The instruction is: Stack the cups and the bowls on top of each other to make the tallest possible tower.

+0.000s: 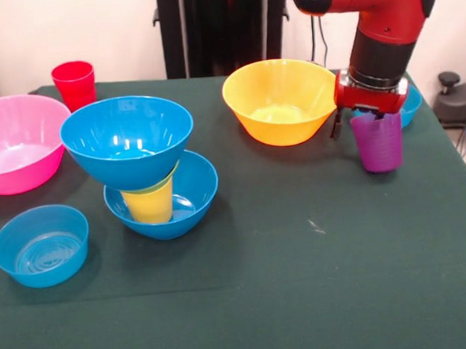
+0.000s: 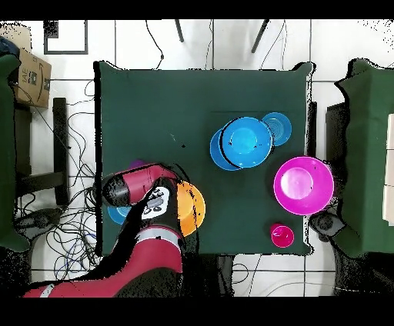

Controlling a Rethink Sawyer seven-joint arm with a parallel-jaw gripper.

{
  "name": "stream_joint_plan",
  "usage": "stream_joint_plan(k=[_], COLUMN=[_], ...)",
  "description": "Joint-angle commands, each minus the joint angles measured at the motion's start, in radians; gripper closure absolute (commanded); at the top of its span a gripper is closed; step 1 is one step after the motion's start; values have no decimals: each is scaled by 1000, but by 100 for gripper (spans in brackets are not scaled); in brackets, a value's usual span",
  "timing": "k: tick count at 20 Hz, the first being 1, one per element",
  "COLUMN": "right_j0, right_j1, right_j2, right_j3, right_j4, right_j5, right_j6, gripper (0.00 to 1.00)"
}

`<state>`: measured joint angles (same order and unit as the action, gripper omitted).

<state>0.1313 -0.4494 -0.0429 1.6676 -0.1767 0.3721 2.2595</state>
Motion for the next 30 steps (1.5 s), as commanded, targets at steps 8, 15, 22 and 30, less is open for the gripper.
stream_joint_plan(k=[8, 15, 22, 30], right_j0=[-68, -55, -48, -39], right_j1=[-46, -69, -68, -75], right_j2=[83, 74, 67, 63], right_j3=[68, 74, 68, 72], right_j4=[-31, -24, -21, -15], right_j5=[-57, -28, -22, -12], right_j6=[28, 39, 47, 55], gripper=[0, 0, 0, 0])
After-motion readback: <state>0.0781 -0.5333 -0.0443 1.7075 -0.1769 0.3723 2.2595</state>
